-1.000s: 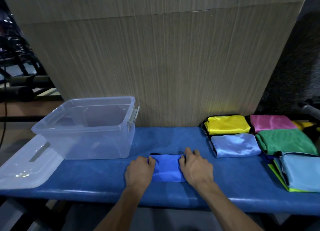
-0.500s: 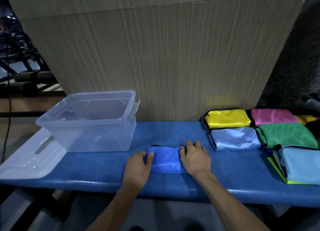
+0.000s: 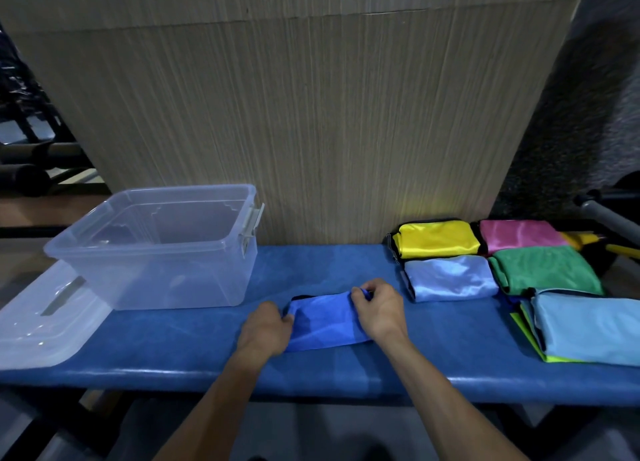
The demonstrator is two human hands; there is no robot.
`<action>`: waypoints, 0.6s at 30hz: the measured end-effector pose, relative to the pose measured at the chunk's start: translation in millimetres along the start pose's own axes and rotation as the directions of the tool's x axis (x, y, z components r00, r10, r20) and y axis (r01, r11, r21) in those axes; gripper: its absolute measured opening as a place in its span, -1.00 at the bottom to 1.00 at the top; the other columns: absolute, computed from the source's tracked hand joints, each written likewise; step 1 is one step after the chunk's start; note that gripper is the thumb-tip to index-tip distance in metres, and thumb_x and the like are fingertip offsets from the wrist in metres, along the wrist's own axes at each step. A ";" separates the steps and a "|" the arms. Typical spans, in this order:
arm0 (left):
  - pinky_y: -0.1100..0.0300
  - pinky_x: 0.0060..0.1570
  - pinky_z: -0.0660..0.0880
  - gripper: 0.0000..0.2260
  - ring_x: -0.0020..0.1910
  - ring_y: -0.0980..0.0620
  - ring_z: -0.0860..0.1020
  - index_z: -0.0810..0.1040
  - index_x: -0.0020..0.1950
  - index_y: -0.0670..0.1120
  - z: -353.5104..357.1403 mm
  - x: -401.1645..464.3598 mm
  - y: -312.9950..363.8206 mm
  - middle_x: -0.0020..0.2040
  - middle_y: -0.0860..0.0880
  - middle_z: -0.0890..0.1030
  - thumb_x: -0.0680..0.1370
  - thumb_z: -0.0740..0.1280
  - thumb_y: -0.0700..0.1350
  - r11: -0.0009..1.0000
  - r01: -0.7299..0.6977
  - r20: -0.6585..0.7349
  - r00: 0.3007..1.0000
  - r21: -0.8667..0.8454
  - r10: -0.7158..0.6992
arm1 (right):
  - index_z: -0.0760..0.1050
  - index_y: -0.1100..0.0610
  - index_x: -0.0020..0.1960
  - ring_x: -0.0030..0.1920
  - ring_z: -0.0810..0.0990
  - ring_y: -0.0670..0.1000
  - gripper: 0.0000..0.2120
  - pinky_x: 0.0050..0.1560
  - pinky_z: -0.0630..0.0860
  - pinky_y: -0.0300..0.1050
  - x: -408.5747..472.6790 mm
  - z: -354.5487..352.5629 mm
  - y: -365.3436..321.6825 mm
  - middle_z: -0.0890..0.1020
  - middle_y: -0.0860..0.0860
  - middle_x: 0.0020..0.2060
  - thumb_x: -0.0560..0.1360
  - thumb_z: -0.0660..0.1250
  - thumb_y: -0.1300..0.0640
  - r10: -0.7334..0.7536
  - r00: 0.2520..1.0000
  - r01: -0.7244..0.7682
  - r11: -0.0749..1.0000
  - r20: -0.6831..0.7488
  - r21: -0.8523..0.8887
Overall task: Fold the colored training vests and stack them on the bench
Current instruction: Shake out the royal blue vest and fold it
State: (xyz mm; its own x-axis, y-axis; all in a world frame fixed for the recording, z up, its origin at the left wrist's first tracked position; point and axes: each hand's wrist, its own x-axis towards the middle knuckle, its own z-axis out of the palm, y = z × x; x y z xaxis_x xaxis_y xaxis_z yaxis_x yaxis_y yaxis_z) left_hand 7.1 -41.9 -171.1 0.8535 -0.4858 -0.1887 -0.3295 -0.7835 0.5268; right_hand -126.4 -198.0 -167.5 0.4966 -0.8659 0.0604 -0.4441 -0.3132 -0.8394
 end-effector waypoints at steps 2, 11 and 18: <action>0.10 -0.25 0.41 -0.64 -0.10 -0.18 0.64 0.41 -0.33 -0.10 -0.1 -1.0 8.9 -0.21 -0.25 0.61 0.60 0.35 0.02 0.999 -0.014 0.061 0.998 -0.043 0.017 | 0.55 0.22 -0.07 -0.11 0.60 0.07 -0.83 -0.10 0.46 -0.11 3.1 -6.7 6.0 0.64 0.06 -0.17 0.58 0.37 0.11 0.032 0.999 -0.032 0.999 -0.006 0.023; 0.30 -0.49 0.30 -0.80 -0.38 -0.01 0.33 0.49 -0.15 -0.09 13.6 -6.3 46.4 -0.22 -0.13 0.42 0.57 0.44 -0.05 0.974 0.008 0.369 0.926 -0.225 0.078 | 0.53 0.20 -0.09 -0.17 0.54 0.00 -0.87 -0.19 0.35 -0.17 12.3 -47.7 30.3 0.62 0.06 -0.17 0.58 0.37 0.14 0.042 0.997 -0.045 0.998 -0.072 -0.035; 0.14 -0.11 0.66 -0.86 -0.20 0.04 0.66 0.57 -0.05 -0.21 18.7 -25.5 81.1 -0.19 -0.08 0.65 0.66 0.33 -0.16 0.794 0.111 0.447 0.868 -0.598 0.215 | 0.56 0.19 -0.04 -0.12 0.57 0.04 -0.86 -0.14 0.38 -0.15 20.4 -89.5 38.8 0.64 0.05 -0.16 0.59 0.34 0.10 0.022 0.995 -0.023 1.000 -0.097 -0.003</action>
State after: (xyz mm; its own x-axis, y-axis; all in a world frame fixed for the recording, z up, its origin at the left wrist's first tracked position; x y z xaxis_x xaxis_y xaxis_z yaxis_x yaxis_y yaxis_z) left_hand -48.9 -100.3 -139.1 0.4893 -0.7638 -0.4209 0.0746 -0.4442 0.8928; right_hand -200.2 -262.6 -150.4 0.4117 -0.9065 0.0940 -0.4573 -0.2947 -0.8391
